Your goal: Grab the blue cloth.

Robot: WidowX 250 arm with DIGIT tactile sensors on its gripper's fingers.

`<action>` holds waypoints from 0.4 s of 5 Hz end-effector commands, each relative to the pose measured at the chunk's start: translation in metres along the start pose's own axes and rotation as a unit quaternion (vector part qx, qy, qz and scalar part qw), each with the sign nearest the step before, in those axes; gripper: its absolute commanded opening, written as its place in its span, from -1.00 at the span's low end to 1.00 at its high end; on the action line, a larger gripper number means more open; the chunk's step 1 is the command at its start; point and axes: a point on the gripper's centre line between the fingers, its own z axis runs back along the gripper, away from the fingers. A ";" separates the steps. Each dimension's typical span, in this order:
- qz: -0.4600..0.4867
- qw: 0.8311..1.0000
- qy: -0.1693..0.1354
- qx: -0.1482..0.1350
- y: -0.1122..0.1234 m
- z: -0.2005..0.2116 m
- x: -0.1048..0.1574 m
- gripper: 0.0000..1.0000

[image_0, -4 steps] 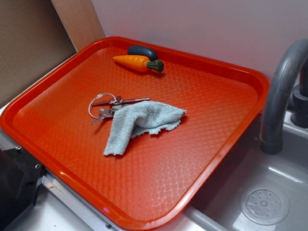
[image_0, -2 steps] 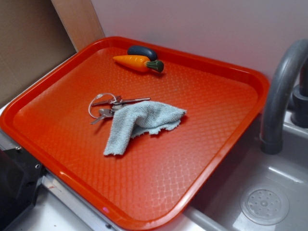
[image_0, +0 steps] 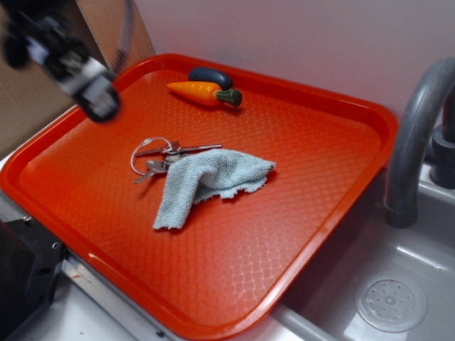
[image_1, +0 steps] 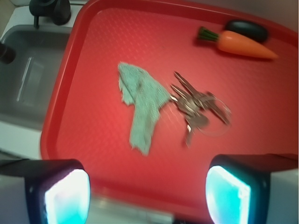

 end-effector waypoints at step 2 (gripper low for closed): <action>-0.133 0.987 -0.090 0.000 0.001 -0.098 0.023 1.00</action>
